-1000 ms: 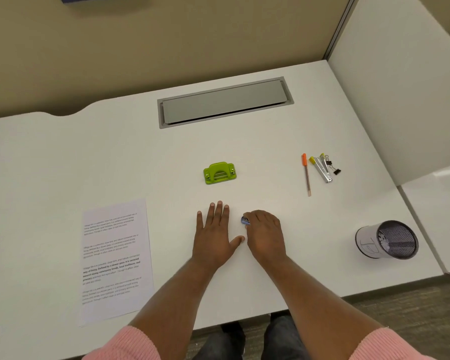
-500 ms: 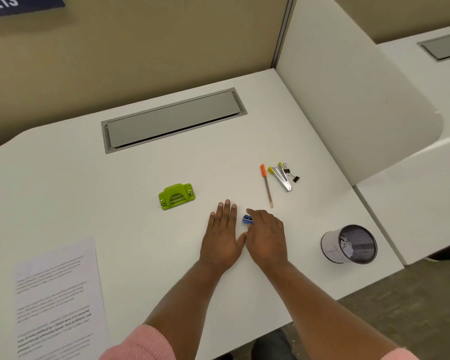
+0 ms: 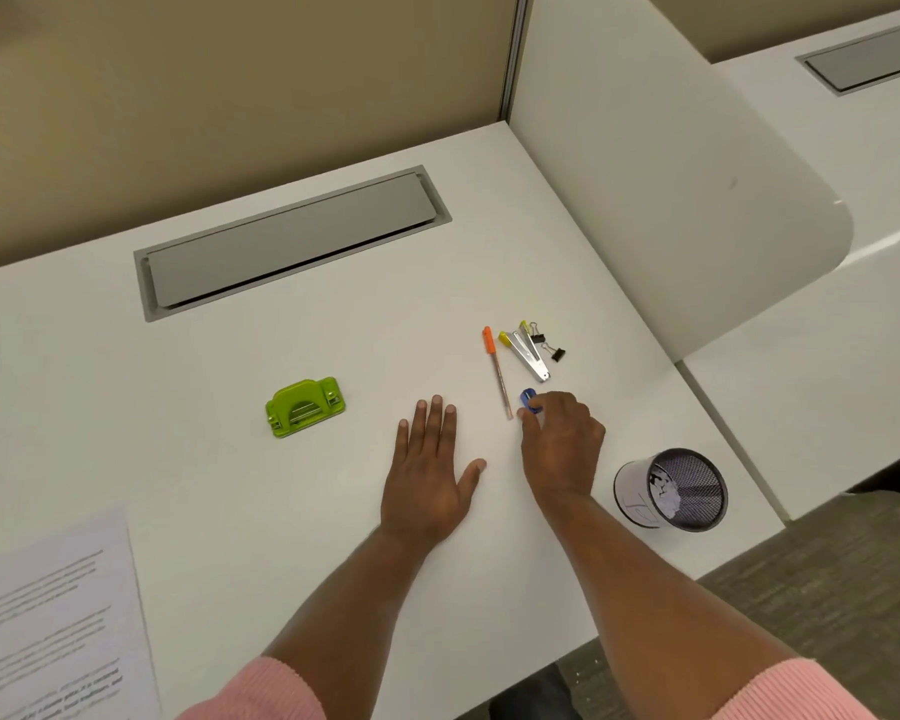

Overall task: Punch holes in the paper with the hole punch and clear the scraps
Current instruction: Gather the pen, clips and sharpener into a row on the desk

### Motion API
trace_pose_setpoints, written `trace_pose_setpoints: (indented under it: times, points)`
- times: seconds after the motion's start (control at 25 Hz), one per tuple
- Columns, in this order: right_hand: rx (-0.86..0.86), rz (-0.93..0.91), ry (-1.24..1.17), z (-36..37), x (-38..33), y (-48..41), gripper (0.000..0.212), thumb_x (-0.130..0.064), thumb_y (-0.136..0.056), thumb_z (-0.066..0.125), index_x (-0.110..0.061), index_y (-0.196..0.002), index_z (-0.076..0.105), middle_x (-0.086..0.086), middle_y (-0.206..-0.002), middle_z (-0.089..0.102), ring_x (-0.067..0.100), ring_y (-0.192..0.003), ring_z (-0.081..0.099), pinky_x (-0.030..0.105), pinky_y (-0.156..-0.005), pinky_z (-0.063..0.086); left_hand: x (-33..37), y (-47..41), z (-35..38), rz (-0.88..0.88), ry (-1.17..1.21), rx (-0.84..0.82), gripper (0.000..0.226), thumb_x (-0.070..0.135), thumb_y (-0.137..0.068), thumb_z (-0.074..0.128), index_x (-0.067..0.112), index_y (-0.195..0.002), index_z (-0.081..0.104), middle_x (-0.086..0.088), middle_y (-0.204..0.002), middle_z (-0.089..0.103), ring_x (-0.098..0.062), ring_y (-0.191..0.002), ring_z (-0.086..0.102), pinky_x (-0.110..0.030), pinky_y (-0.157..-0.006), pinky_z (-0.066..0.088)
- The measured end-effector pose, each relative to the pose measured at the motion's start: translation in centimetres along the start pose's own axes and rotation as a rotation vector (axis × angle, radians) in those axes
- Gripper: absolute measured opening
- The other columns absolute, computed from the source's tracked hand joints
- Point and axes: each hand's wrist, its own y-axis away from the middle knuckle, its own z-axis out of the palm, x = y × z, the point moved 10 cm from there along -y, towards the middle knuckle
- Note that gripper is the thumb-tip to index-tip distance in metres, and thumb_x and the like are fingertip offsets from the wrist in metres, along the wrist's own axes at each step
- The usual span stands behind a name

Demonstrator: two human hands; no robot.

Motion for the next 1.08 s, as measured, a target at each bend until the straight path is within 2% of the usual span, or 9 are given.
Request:
trace_pose_setpoints:
  times: [0.16, 0.36, 0.56, 0.76, 1.08]
  points:
    - [0.010, -0.017, 0.053, -0.3, -0.2, 0.3, 0.028, -0.022, -0.089, 0.068, -0.024, -0.117, 0.069, 0.000, -0.123, 0.059, 0.023, -0.109, 0.057, 0.044, -0.091, 0.042, -0.2, 0.1, 0.3, -0.009, -0.011, -0.024, 0.078, 0.059, -0.101, 0.034, 0.011, -0.159, 0.015, -0.008, -0.168, 0.007, -0.023, -0.156, 0.001, -0.046, -0.126, 0.009]
    - [-0.061, -0.058, 0.078, -1.0, -0.8, 1.8, 0.048, -0.024, -0.091, 0.064, -0.023, -0.138, 0.055, 0.005, -0.141, 0.052, 0.024, -0.125, 0.050, 0.046, -0.105, 0.038, -0.3, 0.5, -0.4, -0.018, -0.012, -0.082, 0.081, 0.064, -0.099, 0.024, 0.012, -0.160, 0.010, -0.008, -0.169, 0.002, -0.023, -0.156, -0.004, -0.043, -0.125, 0.002]
    - [-0.119, -0.198, 0.075, -2.5, -4.7, 4.6, 0.052, -0.031, -0.094, 0.060, -0.015, -0.142, 0.050, 0.005, -0.152, 0.044, 0.022, -0.139, 0.042, 0.052, -0.116, 0.030, -0.7, 2.6, -4.4, -0.048, -0.023, -0.049, 0.082, 0.066, -0.099, 0.020, 0.013, -0.160, 0.008, -0.006, -0.168, -0.002, -0.021, -0.155, -0.007, -0.041, -0.125, -0.001]
    - [-0.211, -0.305, 0.096, -2.9, -8.0, 8.4, 0.061, -0.048, -0.097, 0.047, -0.017, -0.149, 0.040, 0.004, -0.160, 0.034, 0.019, -0.149, 0.027, 0.049, -0.123, 0.013, -2.7, 5.6, -8.2, -0.089, -0.054, -0.012, 0.083, 0.069, -0.098, 0.015, 0.013, -0.160, 0.009, -0.006, -0.168, -0.001, -0.021, -0.155, -0.007, -0.043, -0.124, -0.002]
    - [-0.355, -0.502, 0.189, -2.4, -13.3, 15.3, 0.079, -0.064, -0.097, 0.035, -0.016, -0.158, 0.022, 0.006, -0.168, 0.013, 0.023, -0.155, 0.011, 0.055, -0.123, 0.009, -7.7, 15.1, -11.3, -0.215, -0.118, 0.001, 0.082, 0.069, -0.099, 0.018, 0.014, -0.160, 0.008, -0.005, -0.169, 0.000, -0.020, -0.155, -0.007, -0.045, -0.124, -0.001]
